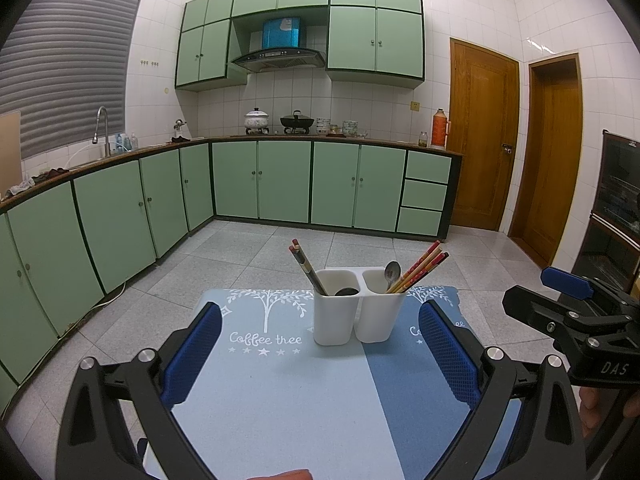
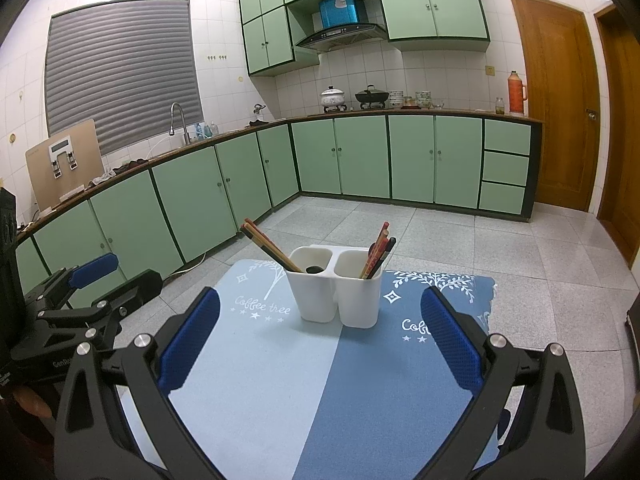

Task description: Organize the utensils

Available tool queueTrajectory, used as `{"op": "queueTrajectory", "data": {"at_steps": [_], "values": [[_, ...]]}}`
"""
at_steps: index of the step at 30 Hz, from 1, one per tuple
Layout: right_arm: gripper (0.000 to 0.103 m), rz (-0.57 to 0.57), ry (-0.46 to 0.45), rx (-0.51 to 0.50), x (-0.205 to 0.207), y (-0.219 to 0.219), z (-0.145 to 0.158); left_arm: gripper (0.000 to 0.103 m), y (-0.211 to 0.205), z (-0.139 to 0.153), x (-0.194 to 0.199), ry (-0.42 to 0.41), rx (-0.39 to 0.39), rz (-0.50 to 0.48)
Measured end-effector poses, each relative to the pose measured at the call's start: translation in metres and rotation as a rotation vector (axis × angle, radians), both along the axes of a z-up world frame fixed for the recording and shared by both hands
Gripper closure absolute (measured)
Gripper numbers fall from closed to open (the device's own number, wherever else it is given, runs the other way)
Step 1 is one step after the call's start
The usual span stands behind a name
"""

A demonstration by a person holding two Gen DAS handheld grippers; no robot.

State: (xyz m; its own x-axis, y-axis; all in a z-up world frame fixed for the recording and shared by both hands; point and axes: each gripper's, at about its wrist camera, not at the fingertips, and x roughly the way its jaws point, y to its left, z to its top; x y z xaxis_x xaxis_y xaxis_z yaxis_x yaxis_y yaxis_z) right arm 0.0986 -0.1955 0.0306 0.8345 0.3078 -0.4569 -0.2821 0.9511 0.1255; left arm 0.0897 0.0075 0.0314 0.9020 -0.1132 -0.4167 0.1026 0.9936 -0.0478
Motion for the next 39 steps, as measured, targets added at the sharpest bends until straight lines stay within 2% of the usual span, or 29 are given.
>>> {"op": "queueTrajectory", "data": {"at_steps": [39], "values": [[0.005,-0.002,0.009,-0.001,0.003,-0.003,-0.004,0.006,0.007,-0.011,0.004,0.025,-0.008,0.005]]}}
